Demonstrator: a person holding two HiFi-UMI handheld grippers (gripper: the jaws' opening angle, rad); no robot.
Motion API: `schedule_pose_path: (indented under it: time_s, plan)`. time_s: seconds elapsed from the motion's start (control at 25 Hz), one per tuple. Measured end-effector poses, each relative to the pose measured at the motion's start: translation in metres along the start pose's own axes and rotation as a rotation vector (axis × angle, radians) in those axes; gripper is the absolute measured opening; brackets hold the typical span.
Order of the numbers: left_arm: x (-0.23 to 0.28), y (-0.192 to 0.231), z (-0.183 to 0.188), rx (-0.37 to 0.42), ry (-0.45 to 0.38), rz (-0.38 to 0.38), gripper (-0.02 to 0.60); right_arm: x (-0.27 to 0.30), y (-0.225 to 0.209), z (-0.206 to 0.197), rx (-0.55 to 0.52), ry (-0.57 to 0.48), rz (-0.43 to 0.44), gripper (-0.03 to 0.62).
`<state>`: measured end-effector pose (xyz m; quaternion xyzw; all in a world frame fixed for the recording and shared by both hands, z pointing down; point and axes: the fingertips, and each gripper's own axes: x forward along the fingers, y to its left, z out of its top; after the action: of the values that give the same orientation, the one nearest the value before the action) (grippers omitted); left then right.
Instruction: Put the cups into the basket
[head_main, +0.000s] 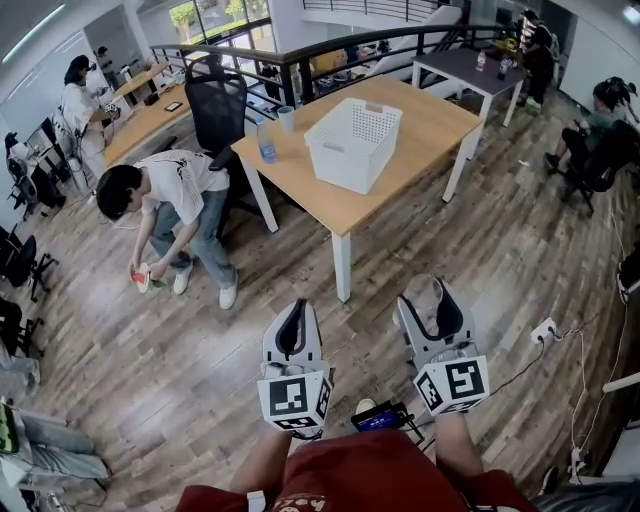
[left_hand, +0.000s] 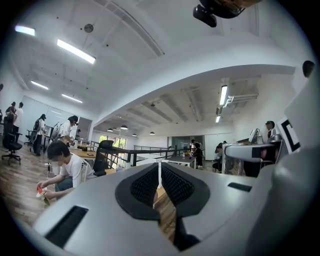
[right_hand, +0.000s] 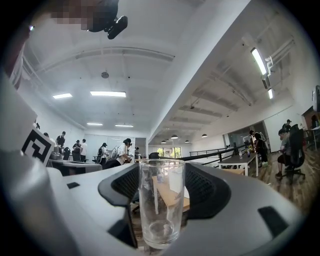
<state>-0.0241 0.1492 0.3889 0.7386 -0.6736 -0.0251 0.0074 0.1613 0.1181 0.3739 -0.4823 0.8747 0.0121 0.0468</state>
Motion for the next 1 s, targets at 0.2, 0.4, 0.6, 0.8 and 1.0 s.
schedule_pose_path:
  time_s: [0.2, 0.4, 0.6, 0.8, 1.0]
  plan:
    - [0.026, -0.018, 0.002, 0.008, -0.004, 0.003, 0.021, 0.01, -0.032, 0.0, 0.006, -0.005, 0.001, 0.282]
    - [0.046, -0.03, 0.0, 0.005, -0.008, 0.026, 0.021, 0.022, -0.057, -0.002, 0.024, -0.004, 0.003, 0.282]
    - [0.059, -0.035, -0.002, 0.007, -0.002, 0.048, 0.021, 0.035, -0.074, -0.005, 0.028, 0.001, 0.018, 0.282]
    - [0.071, -0.025, -0.01, 0.0, 0.012, 0.048, 0.021, 0.053, -0.074, -0.013, 0.023, 0.007, 0.031, 0.282]
    - [0.088, -0.008, -0.012, 0.006, 0.007, 0.046, 0.021, 0.079, -0.068, -0.017, 0.026, 0.015, 0.032, 0.282]
